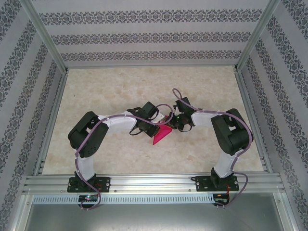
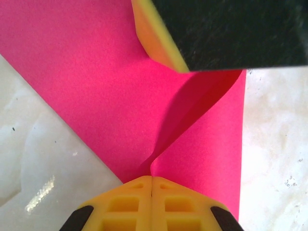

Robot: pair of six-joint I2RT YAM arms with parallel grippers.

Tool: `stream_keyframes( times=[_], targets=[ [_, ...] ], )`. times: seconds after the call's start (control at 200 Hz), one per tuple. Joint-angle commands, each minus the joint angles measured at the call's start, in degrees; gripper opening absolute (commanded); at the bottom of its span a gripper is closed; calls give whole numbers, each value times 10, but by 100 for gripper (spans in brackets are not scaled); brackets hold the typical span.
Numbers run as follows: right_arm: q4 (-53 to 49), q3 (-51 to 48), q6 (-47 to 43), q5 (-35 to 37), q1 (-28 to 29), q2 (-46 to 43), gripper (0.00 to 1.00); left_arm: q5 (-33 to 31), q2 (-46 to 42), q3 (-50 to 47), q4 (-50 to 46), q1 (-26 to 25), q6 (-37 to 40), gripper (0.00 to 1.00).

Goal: Fold a paper plane with a square sheet of paper (pick it up from the middle)
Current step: Third fold the triangle at the center of the table.

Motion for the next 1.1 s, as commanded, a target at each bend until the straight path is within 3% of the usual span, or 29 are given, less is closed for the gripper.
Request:
stream_keyframes(
  times=[0.0,0.809,1.094],
  targets=[
    [-27,7,-20,20,-5,8,8,2,4,12,-15,5,17,2],
    [-29,5,-25,16,-6,13,9,-18,19,-12,6,5,16,2],
    [-25,15,-11,-14,-15,-48,12,-3,33,-14,4,4,23,2]
  ],
)
